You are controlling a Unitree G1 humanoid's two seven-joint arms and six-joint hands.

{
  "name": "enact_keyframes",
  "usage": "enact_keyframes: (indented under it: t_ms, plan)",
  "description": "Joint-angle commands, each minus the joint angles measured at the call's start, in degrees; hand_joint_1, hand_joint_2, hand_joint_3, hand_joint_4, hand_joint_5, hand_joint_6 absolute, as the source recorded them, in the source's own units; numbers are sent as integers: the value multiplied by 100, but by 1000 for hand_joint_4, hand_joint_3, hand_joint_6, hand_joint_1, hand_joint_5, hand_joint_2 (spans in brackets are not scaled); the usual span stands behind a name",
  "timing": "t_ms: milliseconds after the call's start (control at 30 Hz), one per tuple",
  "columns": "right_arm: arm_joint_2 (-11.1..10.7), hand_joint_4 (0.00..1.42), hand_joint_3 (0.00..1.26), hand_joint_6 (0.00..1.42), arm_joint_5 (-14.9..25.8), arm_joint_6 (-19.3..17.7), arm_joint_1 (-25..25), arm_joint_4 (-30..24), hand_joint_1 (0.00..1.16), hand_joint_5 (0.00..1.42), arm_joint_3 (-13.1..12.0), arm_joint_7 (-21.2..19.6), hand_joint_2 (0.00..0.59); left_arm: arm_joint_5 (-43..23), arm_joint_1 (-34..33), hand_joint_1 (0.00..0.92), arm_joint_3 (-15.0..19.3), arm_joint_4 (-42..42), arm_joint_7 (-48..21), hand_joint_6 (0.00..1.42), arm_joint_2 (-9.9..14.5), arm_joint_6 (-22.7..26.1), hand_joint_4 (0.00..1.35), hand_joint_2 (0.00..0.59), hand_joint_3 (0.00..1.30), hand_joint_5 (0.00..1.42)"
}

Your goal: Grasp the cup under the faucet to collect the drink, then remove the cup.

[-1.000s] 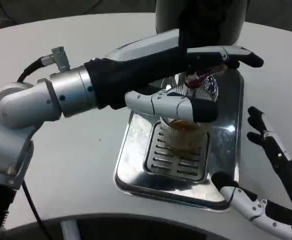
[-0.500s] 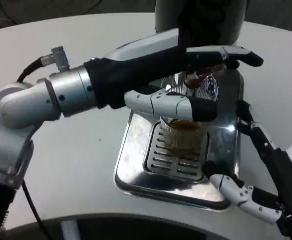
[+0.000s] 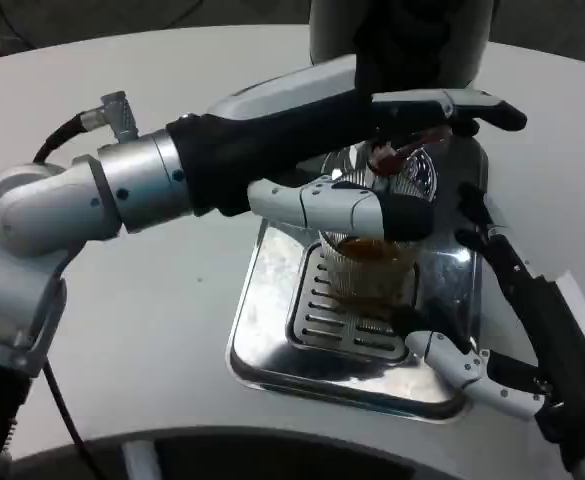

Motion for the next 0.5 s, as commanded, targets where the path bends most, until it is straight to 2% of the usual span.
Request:
enact_keyframes:
  t_ms: [33,500]
  plan:
    - [-54,32,14,0,188,-283,-158,327,628,97,32,-67,227,129,26,0,-77,133,-160,144,87,55,63,78,150,120]
    - [-84,22,0,0,333,-533,-666,1013,761,108,50,-197,209,113,10,0,-50,69,-189,144,135,89,73,82,159,121]
